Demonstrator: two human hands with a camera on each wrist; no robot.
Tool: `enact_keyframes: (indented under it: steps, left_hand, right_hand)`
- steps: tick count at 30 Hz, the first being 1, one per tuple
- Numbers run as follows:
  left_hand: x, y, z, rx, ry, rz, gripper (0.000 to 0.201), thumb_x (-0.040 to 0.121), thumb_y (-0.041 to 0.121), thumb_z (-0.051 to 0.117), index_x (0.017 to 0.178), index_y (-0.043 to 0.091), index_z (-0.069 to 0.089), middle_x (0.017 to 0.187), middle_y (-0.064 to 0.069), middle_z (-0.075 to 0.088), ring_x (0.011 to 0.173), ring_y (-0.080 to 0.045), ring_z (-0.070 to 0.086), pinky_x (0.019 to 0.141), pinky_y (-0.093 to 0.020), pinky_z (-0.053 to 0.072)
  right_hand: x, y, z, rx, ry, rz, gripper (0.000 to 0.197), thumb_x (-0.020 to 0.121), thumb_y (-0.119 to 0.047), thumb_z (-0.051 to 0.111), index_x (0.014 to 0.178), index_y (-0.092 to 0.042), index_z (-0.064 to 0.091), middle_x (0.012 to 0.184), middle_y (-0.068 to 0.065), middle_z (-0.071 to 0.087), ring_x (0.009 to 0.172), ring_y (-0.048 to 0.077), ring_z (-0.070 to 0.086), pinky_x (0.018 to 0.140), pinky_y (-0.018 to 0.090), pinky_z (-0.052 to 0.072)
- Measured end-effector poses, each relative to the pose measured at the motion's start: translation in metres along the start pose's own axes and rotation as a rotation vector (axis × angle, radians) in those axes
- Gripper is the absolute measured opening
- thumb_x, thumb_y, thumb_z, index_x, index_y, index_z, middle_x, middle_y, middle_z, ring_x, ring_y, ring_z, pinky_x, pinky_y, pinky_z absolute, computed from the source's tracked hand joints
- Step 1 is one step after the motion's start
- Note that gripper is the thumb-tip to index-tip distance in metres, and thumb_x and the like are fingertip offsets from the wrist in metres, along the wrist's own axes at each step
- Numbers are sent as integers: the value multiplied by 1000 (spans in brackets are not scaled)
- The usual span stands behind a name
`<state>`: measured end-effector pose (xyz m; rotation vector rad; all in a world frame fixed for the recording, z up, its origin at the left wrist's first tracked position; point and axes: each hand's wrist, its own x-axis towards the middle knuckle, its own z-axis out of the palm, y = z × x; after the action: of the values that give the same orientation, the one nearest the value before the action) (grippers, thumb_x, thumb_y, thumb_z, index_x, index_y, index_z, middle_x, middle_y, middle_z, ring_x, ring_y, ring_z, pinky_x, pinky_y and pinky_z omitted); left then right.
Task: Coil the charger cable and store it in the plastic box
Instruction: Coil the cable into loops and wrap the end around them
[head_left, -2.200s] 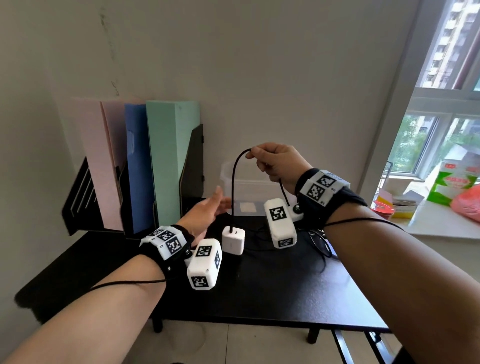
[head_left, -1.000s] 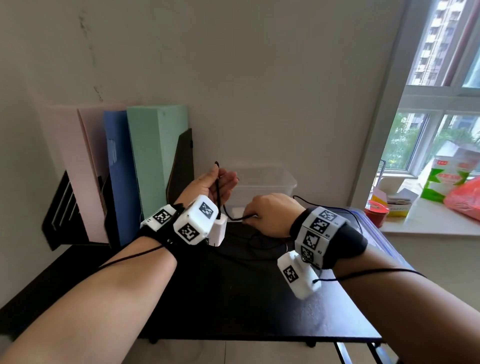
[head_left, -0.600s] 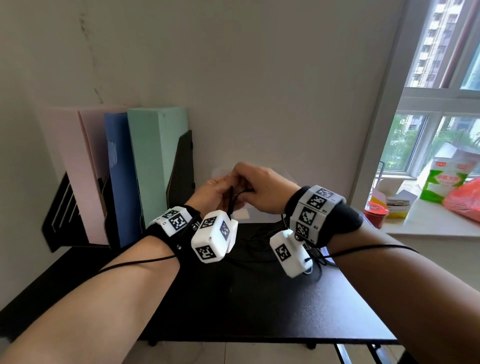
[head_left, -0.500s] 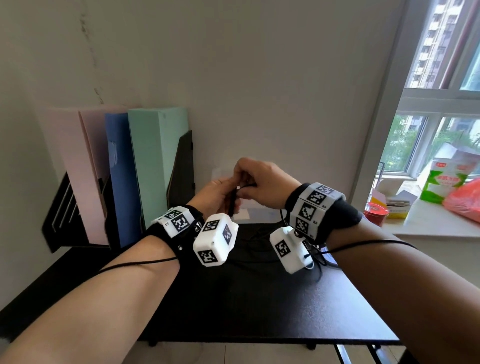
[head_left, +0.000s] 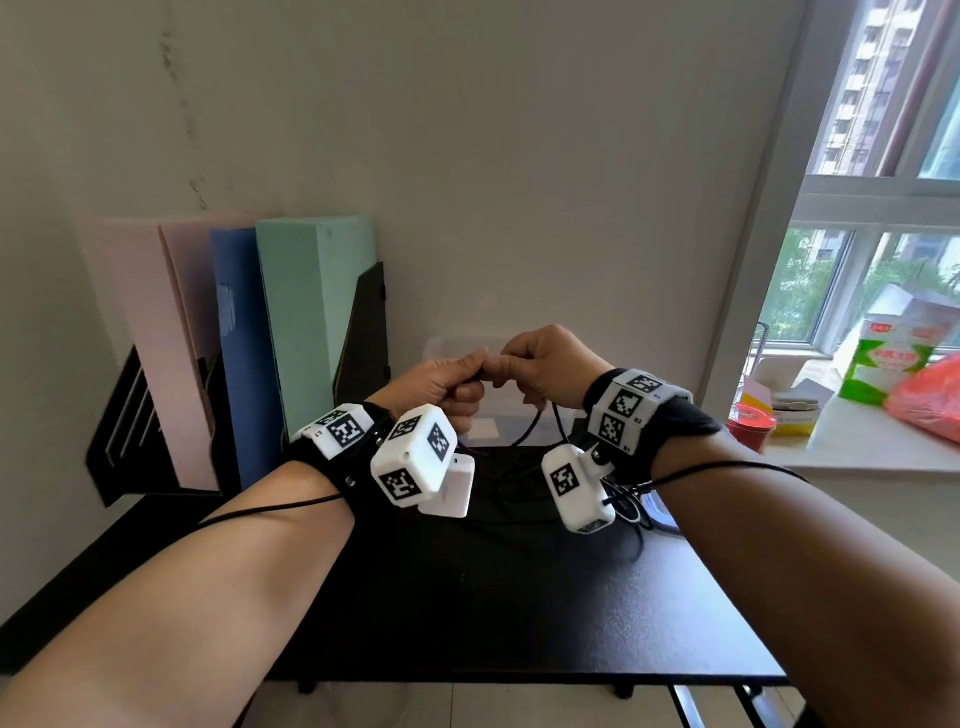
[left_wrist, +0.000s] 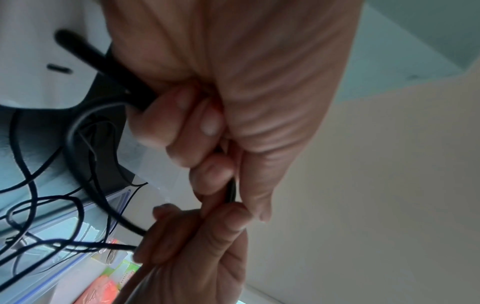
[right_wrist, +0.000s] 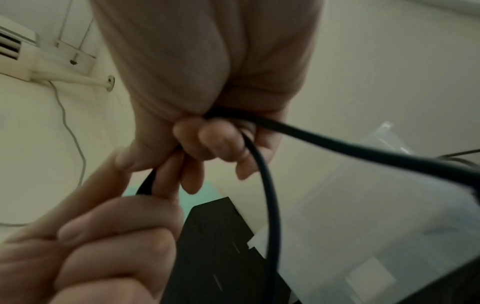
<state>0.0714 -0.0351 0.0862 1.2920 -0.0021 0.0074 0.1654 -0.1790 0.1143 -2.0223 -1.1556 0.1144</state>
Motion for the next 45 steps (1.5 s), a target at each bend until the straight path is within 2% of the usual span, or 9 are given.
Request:
enact_keyframes:
  steps: [5,11,17,22,27,31,34,38,45]
  left_hand:
    - [2,-2,2,2,15,-14,36,91,35,43,90,4,61,45,7,42,33,0,31,30,-11,28]
    - [3,0,-8,-37,137,21,37,98,29,39,76,10,60,39,7,38,29,-1,30,31,-9,24]
    - [5,9,-30,-245,255,80,33,97,34,38,75,13,50,35,7,39,26,-1,30,26,-11,25]
    - [2,11,-50,-418,190,159,42,39,24,92,64,12,61,37,6,43,26,-3,34,26,-11,27]
    - [1,12,-79,-509,206,268,47,18,29,96,54,16,68,38,6,47,26,-2,35,26,-12,28]
    - [-1,9,-83,-493,257,289,38,27,30,93,53,15,69,38,7,48,26,-2,36,27,-12,30]
    - [1,7,-81,-477,382,260,22,68,34,73,67,17,59,36,7,47,24,-2,37,26,-11,30]
    - [1,4,-88,-534,420,271,44,32,31,77,68,17,57,37,7,49,22,-4,39,25,-9,30]
    - [5,1,-87,-456,468,227,21,76,39,57,75,19,51,36,9,51,23,-1,39,26,-10,30]
  right_hand:
    - [0,4,5,150,-10,27,24,90,-33,60,74,-16,65,51,2,46,39,5,43,47,20,44]
    - [-9,20,-1,237,-206,118,41,82,-26,70,119,-20,54,89,0,66,79,13,61,76,28,50]
    - [-33,51,5,163,-472,204,30,78,-10,73,106,-15,63,99,6,64,92,14,59,98,29,44]
    - [-34,62,9,-123,-384,234,31,76,-38,74,95,-15,66,86,-1,63,81,11,57,88,30,48]
    - [-28,65,-3,-278,-10,243,40,86,-53,55,58,-24,61,57,-2,47,57,12,45,60,26,40]
    - [-27,74,-10,247,351,299,32,85,-43,62,64,-22,72,69,1,57,66,14,47,68,24,40]
    - [-25,78,-11,452,432,295,23,81,-37,69,65,-21,76,70,3,56,63,13,41,68,26,38]
    - [-26,76,-16,608,518,219,9,81,-20,71,74,-20,76,61,-5,57,56,6,42,65,17,39]
    - [-32,68,-15,414,318,159,29,67,-29,80,54,-15,58,49,-6,46,51,7,39,56,19,31]
